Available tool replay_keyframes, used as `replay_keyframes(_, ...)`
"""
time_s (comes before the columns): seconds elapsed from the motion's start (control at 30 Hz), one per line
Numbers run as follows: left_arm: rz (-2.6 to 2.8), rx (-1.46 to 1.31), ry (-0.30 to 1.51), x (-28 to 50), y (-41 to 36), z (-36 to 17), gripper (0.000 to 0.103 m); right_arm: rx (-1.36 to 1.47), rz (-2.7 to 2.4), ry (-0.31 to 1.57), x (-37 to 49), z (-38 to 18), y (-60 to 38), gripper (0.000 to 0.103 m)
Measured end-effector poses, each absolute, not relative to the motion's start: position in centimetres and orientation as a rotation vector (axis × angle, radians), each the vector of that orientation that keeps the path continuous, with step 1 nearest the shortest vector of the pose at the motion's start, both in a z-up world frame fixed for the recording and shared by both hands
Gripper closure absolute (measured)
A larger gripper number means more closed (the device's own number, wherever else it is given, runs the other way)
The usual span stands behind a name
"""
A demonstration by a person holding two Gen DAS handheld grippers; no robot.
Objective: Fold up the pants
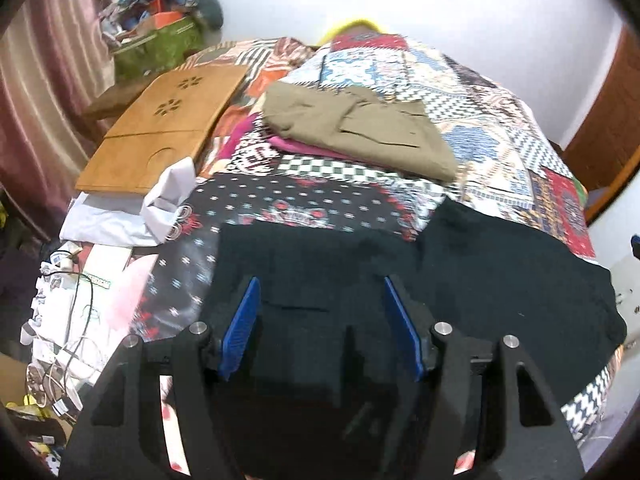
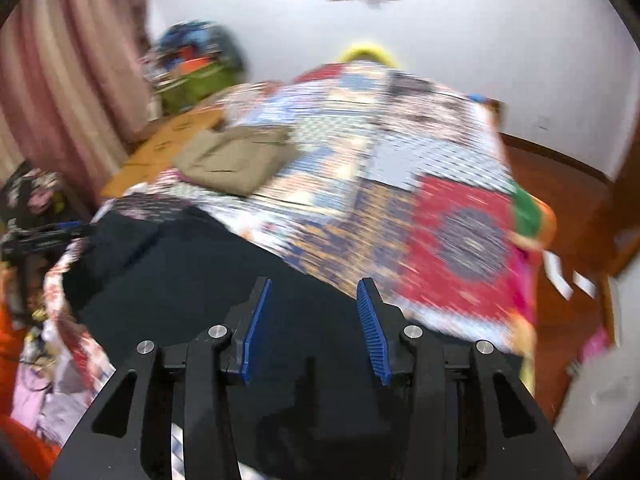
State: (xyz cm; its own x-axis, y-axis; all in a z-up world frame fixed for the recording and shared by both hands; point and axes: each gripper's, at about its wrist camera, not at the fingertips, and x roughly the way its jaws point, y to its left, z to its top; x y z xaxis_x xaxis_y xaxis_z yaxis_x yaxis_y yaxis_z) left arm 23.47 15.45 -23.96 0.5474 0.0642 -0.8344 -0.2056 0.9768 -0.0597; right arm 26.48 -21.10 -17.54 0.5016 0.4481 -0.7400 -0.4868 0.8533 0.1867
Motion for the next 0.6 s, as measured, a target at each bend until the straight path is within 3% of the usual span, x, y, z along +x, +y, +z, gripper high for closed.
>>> replay_keyframes(0.5,0.156,-0.162,1.031,28.3,18.0,-28.9,0.041,-0.164,0.971,1.067,33.7,-23.4,-1.7,0.063)
replay_keyframes(0.6,0.153,-0.199,1.032,28.6,19.0,-29.8,0.035,-0.196,1.006,1.106,34.6,-24.5,0.3,0.063)
